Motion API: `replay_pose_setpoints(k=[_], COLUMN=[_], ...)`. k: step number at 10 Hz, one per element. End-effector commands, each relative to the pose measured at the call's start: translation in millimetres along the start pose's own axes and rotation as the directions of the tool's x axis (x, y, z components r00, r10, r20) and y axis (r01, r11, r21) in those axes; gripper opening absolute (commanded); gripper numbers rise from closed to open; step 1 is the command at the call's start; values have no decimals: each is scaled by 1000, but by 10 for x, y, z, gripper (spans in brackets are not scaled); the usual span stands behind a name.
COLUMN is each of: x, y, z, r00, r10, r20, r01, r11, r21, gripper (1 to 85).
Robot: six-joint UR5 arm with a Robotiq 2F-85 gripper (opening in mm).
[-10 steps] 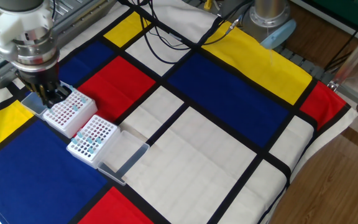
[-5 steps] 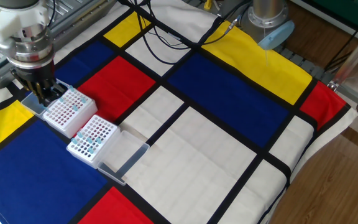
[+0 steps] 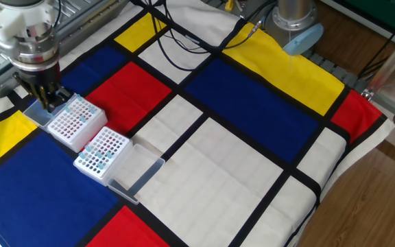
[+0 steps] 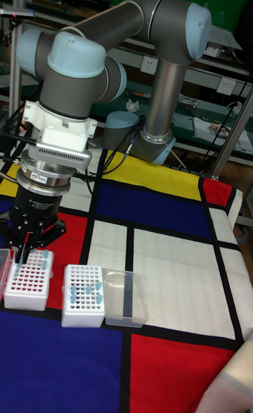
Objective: Transfer all medium pipette tips from one holder to another
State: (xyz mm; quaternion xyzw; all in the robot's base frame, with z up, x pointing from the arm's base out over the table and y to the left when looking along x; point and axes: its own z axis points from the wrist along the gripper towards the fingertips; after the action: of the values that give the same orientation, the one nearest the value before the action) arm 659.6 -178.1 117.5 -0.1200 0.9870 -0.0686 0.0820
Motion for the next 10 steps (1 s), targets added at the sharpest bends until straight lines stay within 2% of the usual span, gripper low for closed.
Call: replay_pose_setpoints(k=[1, 6, 10], x=[122, 198, 190], y=[-34, 42, 93], z=[16, 1, 0], r00=[1000, 998, 997], r10=[26, 64, 70], r20=[-6, -23, -22], r01=[-26, -65, -71], r11=[1000, 997, 996], r21=[-5, -31, -49], gripper=[87, 87, 90])
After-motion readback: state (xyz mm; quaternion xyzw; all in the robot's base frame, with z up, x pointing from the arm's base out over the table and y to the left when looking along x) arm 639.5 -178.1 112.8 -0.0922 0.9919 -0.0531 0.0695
